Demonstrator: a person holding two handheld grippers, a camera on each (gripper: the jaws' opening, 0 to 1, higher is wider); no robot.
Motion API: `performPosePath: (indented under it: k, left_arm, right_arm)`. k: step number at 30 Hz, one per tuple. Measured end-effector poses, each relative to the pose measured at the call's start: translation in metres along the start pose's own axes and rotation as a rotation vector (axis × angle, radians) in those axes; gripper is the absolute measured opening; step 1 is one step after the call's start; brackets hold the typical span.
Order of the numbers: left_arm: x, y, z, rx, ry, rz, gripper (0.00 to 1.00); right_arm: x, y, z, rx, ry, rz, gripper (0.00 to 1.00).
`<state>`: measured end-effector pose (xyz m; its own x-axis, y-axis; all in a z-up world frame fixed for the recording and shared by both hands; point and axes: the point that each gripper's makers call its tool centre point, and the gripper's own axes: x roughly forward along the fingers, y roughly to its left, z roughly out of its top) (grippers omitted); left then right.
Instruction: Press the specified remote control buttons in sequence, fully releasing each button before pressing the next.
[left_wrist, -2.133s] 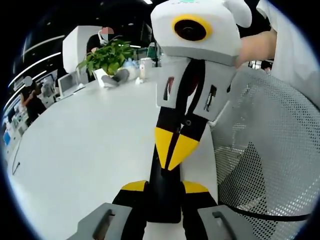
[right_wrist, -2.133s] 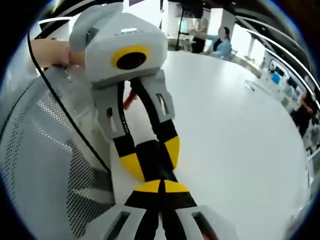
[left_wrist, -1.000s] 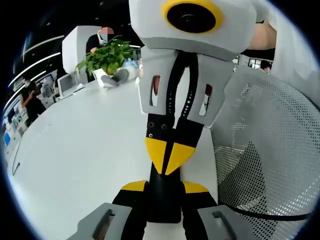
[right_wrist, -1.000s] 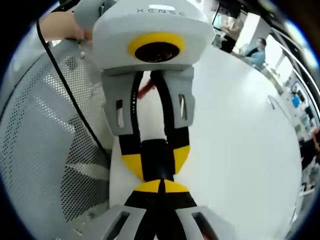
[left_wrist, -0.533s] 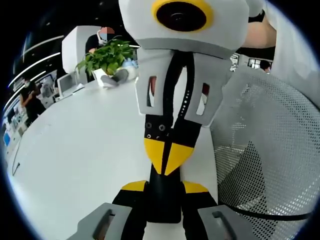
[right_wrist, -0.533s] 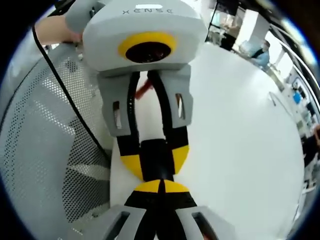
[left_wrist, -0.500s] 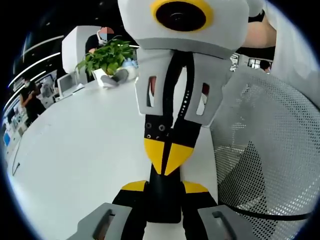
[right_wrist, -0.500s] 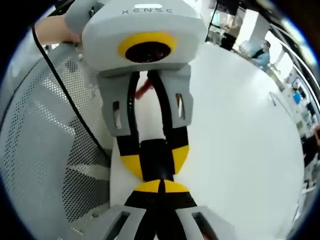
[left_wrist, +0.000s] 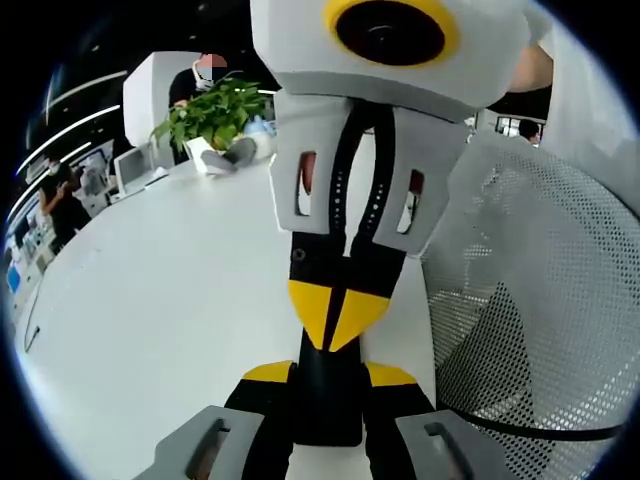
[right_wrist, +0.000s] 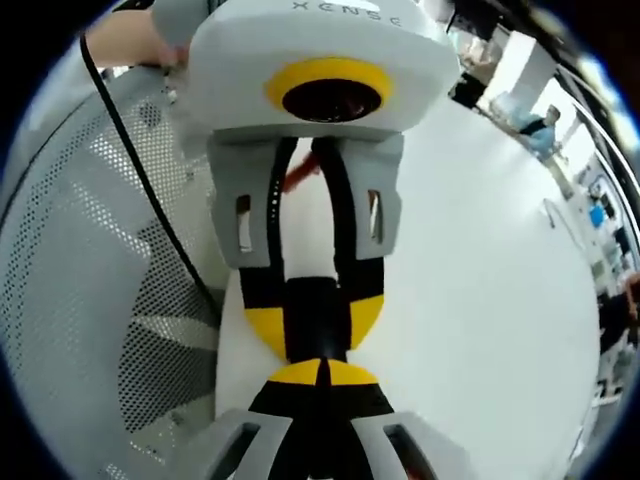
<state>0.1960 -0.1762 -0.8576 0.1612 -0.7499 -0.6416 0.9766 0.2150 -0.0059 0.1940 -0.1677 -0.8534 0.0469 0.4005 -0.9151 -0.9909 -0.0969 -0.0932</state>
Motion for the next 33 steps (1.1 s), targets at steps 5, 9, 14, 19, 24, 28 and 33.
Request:
performPosePath:
  k: [5,9,14,19,24,28,33]
  left_arm:
    - [0.0002,0.0001,-0.0003,0.002,0.002,0.0,0.25]
    - [0.0001,-0.0002,0.0,-0.001,0.004,0.003,0.25]
    - [0.0003,0.0004,0.0,-0.021,-0.012,0.024,0.25]
    - [0.0005,0.0011,0.0004,-0.029,-0.015,0.048,0.25]
    - [0.0003,0.0015,0.0003,-0.018,-0.016,0.044,0.25]
    - [0.0003,0.0016,0.0004,-0.016,-0.015,0.041,0.25]
    - [0.0006,0.0011,0.0002,-0.018,-0.012,0.033,0.25]
  right_arm:
    - [-0.0007,-0.0008,-0.0006,0.082,-0.049,-0.019,0.0]
    - [-0.001,0.0004,-0.0002,0.105,-0.067,-0.045,0.0]
    - [-0.0014,-0.0003,-0.0007,0.12,-0.093,-0.074,0.0]
    - [-0.002,-0.001,-0.0006,0.143,-0.131,-0.086,0.0]
    - [-0.0009,-0.0007,0.0014,0.159,-0.117,-0.106,0.0]
    - [-0.0004,-0.0001,0.0014,0.116,-0.091,-0.113,0.0]
    - [-0.0009,-0.0003,0.0006,0.122,-0.094,-0.121,0.0]
